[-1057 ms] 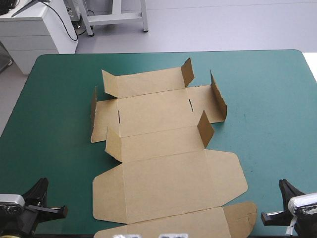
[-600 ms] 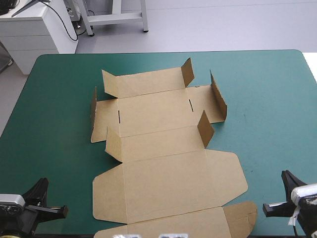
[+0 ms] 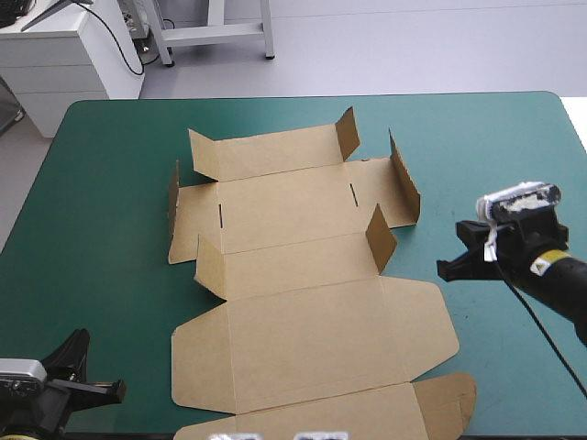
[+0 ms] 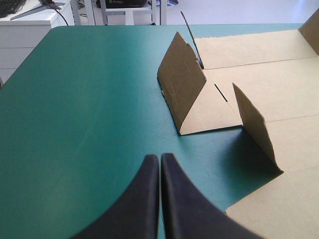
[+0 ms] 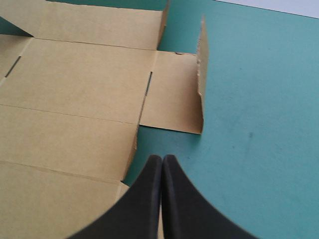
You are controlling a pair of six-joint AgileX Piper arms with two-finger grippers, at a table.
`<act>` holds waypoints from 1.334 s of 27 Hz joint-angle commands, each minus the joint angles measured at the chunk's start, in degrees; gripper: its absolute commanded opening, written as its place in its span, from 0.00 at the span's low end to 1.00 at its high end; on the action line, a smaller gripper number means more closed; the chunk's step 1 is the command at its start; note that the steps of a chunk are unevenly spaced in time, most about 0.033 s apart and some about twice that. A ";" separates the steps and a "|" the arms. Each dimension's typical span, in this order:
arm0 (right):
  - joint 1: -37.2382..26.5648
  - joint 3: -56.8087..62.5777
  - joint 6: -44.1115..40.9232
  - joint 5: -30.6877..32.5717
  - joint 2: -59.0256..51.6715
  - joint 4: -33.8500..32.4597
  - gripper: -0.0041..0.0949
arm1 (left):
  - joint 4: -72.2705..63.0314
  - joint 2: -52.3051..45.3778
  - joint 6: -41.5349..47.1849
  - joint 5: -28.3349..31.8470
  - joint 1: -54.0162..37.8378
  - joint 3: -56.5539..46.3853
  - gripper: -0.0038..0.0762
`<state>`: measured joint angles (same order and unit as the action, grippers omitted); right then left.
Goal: Fold the box
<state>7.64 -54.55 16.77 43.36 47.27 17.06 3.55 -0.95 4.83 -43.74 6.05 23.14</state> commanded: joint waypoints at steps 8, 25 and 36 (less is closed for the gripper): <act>1.11 -16.63 1.87 11.97 24.84 4.79 0.03 | -0.17 -0.47 0.02 4.16 0.08 1.30 0.04; 6.73 -32.18 2.99 22.21 42.06 1.38 0.07 | -0.09 -0.47 0.02 4.16 0.08 1.30 0.04; 6.73 -38.80 -1.10 27.91 48.65 -2.61 0.71 | 0.15 -0.47 0.02 4.16 0.08 1.30 0.04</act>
<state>14.42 -91.41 17.41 70.47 97.38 16.46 3.55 -0.95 4.76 -43.69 6.05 23.14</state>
